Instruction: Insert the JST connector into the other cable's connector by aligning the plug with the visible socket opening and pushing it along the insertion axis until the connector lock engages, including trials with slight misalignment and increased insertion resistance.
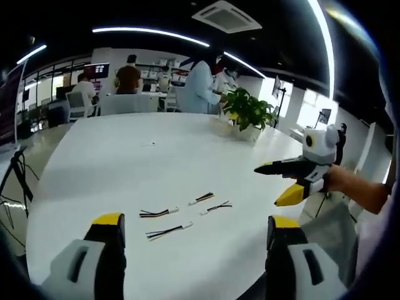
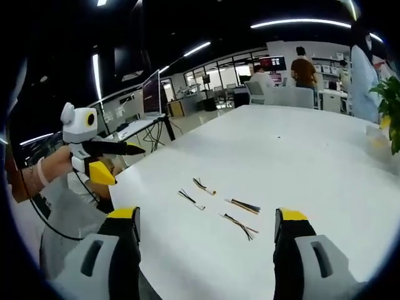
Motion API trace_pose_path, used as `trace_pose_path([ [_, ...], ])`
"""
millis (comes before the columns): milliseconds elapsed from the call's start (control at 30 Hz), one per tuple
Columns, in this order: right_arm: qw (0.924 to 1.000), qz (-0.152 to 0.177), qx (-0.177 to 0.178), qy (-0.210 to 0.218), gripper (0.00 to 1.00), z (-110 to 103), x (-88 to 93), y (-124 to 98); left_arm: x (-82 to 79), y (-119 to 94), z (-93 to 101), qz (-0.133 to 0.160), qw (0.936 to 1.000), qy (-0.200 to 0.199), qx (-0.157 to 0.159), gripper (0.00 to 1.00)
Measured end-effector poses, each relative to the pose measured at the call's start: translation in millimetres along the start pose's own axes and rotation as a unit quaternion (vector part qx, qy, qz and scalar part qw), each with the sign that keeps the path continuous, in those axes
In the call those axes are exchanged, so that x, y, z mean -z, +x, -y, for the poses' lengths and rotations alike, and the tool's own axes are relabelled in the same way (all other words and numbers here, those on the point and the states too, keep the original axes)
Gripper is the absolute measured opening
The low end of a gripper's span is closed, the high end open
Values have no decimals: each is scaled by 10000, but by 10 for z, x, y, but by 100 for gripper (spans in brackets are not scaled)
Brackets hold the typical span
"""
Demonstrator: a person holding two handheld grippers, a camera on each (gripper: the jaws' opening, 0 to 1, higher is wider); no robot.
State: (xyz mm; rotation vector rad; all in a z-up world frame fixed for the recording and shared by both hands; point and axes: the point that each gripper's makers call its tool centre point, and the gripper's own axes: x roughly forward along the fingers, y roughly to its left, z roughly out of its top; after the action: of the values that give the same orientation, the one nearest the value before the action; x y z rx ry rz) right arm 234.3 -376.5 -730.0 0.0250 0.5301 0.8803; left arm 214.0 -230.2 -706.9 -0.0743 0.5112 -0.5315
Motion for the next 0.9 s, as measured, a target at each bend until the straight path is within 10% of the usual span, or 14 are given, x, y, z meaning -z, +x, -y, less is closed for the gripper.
trace_pose_path([
  [900,9996,-183,-224,-65,83,-16,7,229,8,324,124,-150,9991,280,282,92],
])
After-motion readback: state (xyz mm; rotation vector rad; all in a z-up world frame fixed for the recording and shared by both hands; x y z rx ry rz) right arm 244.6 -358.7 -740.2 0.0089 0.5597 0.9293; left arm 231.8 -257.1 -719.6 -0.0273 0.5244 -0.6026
